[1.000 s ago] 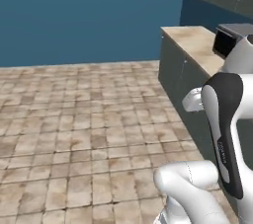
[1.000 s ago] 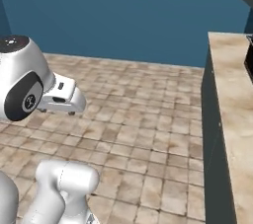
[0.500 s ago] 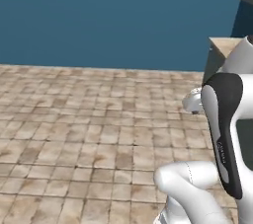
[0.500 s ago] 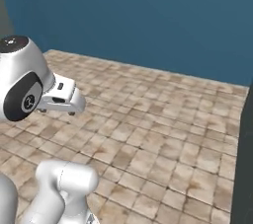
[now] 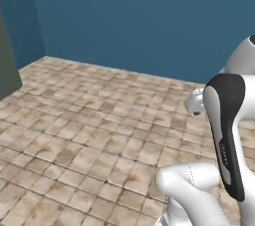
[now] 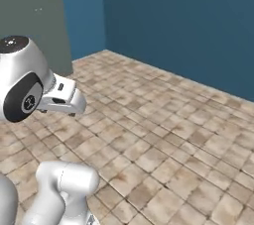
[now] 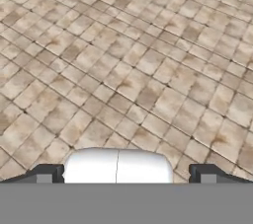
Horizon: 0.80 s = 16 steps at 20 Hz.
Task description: Organize the utensils by type. Pick up the wooden spoons from the counter and place them in the open cabinet. Then pick up the metallic utensils from the counter and place them in the open drawer.
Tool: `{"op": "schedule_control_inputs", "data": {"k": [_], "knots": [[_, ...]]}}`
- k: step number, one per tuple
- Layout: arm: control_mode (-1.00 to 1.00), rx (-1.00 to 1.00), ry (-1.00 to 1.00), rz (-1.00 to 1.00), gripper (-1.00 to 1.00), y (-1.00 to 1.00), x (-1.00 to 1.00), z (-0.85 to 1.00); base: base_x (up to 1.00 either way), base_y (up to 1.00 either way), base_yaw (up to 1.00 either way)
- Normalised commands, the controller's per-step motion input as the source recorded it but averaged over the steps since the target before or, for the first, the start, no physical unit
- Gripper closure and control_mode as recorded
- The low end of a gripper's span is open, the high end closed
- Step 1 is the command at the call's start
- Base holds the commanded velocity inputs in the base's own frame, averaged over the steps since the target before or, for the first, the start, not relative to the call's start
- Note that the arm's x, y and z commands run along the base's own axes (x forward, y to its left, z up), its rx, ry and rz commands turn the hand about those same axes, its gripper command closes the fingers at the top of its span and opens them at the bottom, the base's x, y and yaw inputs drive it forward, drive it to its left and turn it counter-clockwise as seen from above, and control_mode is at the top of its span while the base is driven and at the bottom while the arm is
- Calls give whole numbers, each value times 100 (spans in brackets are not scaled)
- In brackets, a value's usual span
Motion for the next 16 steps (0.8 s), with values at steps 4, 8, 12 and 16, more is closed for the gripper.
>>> {"op": "schedule_control_inputs", "data": {"k": [4, 8, 12, 16], "knots": [[100, 0, 0, 0, -100, 0, 0, 0, 98, -6, 85], [100, 0, 0, 0, -100, 0, 0, 0, 99, -1, 90], [100, 0, 0, 0, -100, 0, 0, 0, 89, 0, 95], [100, 0, 0, 0, -100, 0, 0, 0, 89, -18, 80]]}}
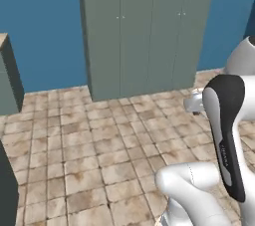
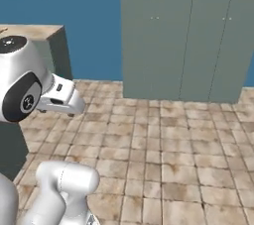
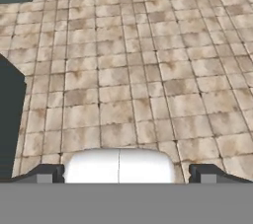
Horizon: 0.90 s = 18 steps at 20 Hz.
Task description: Organize the utensils by type. Pick up the wooden spoons from the counter and place them in the open cabinet. Then pick up the metallic utensils from the counter and place them in the open drawer.
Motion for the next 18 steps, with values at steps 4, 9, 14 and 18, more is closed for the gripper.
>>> {"op": "schedule_control_inputs", "data": {"k": [4, 9, 14, 18], "knots": [[100, 0, 0, 0, -100, 0, 0, 0, 75, -58, 58], [100, 0, 0, 0, -100, 0, 0, 0, 68, -63, 43], [100, 0, 0, 0, -100, 0, 0, 0, 92, -65, 29], [100, 0, 0, 0, -100, 0, 0, 0, 74, -50, 28]]}}
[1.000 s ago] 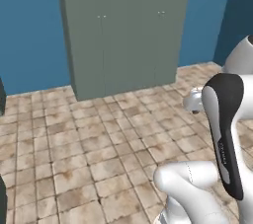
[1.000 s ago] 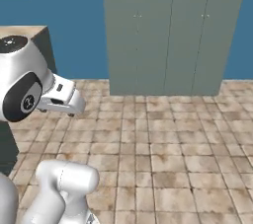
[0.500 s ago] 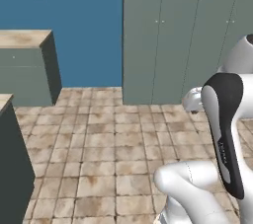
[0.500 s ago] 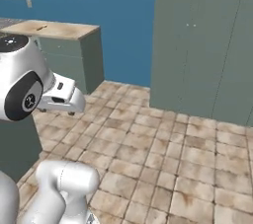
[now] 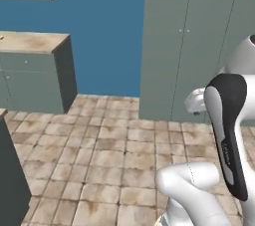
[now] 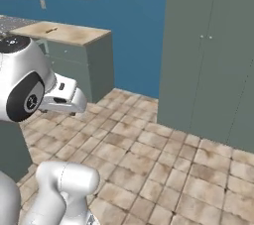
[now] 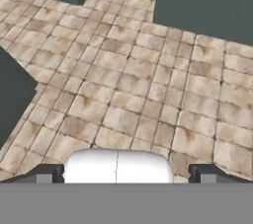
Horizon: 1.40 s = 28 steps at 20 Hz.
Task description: Organize the utensils by type. Pick up the wooden spoons from the counter and place them in the open cabinet. Then pick up the metallic utensils from the counter and place them in the open drawer.
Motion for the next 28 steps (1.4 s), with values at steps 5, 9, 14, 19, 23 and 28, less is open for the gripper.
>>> {"op": "schedule_control_inputs", "data": {"k": [5, 9, 14, 19, 23, 28], "knots": [[100, 0, 0, 0, -100, 0, 0, 0, 71, -26, 27], [100, 0, 0, 0, -100, 0, 0, 0, 87, 0, 36], [100, 0, 0, 0, -100, 0, 0, 0, 90, 0, 42], [100, 0, 0, 0, -100, 0, 0, 0, 100, -18, 35], [100, 0, 0, 0, -100, 0, 0, 0, 100, -20, 26], [100, 0, 0, 0, -100, 0, 0, 0, 100, -6, 28]]}}
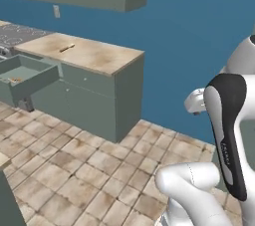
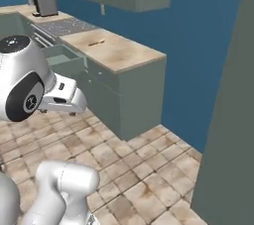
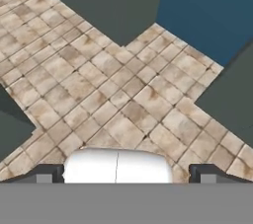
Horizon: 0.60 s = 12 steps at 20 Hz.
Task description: Organize the utensils by type. Pick up the wooden spoons from the counter and place them in the open cabinet. Then pick up the metallic utensils from the counter and place them in the open drawer.
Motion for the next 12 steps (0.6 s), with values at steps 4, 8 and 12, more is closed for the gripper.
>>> {"op": "schedule_control_inputs", "data": {"k": [4, 8, 12], "knots": [[100, 0, 0, 0, -100, 0, 0, 0, 100, 0, 29], [100, 0, 0, 0, -100, 0, 0, 0, 100, 2, 19], [100, 0, 0, 0, -100, 0, 0, 0, 100, 36, 5]]}}
